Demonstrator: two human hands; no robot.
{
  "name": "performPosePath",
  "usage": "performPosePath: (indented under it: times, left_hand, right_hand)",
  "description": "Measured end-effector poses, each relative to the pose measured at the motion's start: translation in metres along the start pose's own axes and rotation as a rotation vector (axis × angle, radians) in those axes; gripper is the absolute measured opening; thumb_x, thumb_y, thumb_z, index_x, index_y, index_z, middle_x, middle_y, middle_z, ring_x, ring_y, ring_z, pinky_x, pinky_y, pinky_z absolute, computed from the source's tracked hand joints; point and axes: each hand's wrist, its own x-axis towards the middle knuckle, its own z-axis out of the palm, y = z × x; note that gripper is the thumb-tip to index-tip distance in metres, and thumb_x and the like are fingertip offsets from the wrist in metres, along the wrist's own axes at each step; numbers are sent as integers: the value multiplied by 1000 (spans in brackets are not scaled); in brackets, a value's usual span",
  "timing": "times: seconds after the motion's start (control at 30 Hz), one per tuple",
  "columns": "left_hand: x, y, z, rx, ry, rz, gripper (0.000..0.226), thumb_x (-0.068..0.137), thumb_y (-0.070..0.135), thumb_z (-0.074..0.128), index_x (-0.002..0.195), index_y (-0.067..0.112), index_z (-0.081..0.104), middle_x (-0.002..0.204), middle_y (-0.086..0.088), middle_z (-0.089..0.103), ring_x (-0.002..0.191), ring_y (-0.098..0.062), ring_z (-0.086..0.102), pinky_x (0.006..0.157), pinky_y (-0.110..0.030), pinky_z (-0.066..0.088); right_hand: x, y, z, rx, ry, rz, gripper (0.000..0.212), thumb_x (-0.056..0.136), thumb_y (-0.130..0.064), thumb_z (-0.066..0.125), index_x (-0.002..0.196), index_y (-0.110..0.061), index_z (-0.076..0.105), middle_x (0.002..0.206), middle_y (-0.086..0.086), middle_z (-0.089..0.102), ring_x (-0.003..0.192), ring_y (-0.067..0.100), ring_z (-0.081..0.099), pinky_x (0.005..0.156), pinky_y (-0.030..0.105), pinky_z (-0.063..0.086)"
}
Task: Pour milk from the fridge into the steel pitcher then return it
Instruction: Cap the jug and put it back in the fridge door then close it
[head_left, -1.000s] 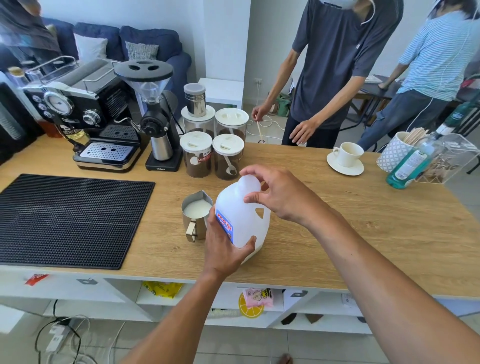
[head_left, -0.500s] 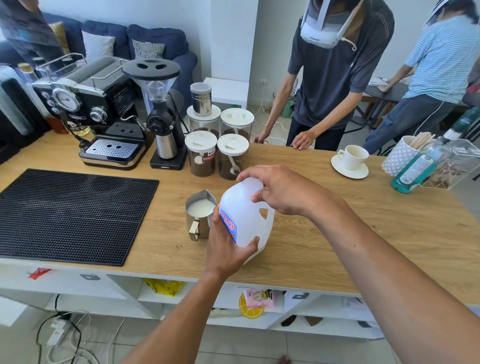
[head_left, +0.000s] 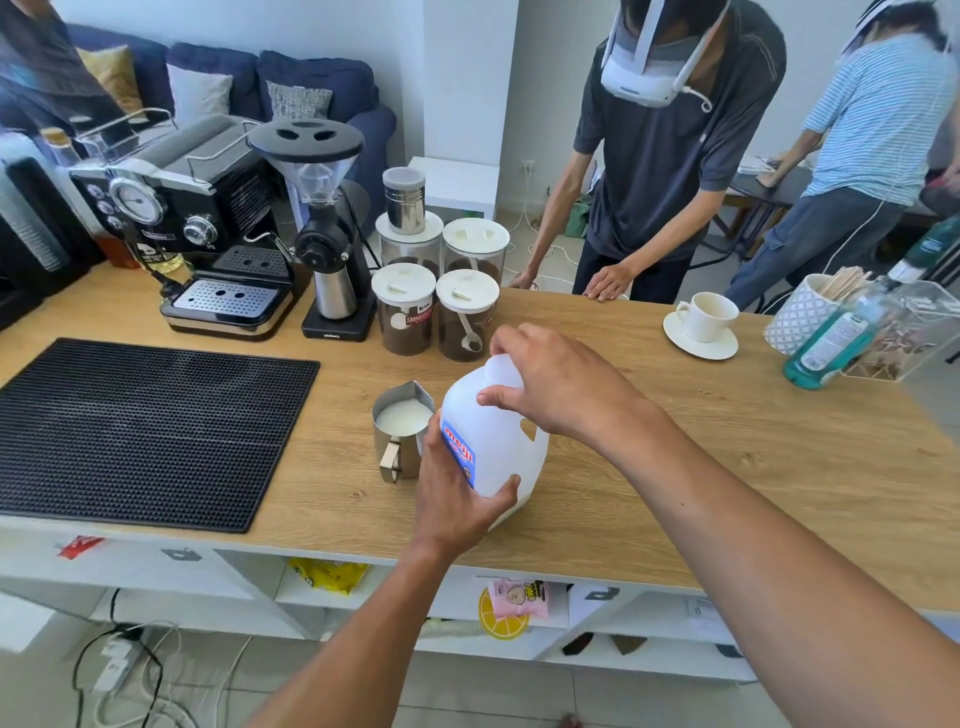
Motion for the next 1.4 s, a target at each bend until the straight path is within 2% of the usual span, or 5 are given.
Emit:
performPosePath:
  times: [0.4,0.6,0.8,1.23,1.4]
  left_hand:
    - [-2,3,-3,4,-3,11,115,62,48,82,149,32,8,146,6,35,133,-16,41,105,-43,44]
    - [-1,2,-2,28,-13,10,115,62,51,81,149,29,8,145,5,36,132,-17,42,103,-45,46]
    - [-1,6,-4,5,-6,19,113,62,49,81,146,42,6,144,11,35,132,-16,41,105,-39,44]
    - [2,-3,-2,5,-25,2,115,63,47,83,150,25,11,146,4,37,133,-20,43,103,-48,45]
    - [0,-1,-2,17,-16,15,114,63,52,80,149,29,10,144,10,35,131,-13,43,103,-40,46]
  right_hand:
    - [-1,2,-20,144,-296,-25,47,93,-2,50,118,-41,51,116,-1,55,93,21,58,78,42,51]
    - [2,2,-16,2,-115,7,44,82,-49,71,118,-28,55,110,-2,61,90,19,56,69,32,40]
    - [1,2,0,-221,72,-2,70,85,-76,37,122,-19,53,105,4,67,100,26,61,68,34,34]
    - [3,12,18,-112,133,11,54,85,-67,52,110,-19,57,105,-4,58,98,20,58,72,33,42]
    - [1,23,13,200,-31,-40,58,86,-58,59,135,-29,49,108,-15,46,103,13,55,76,30,40]
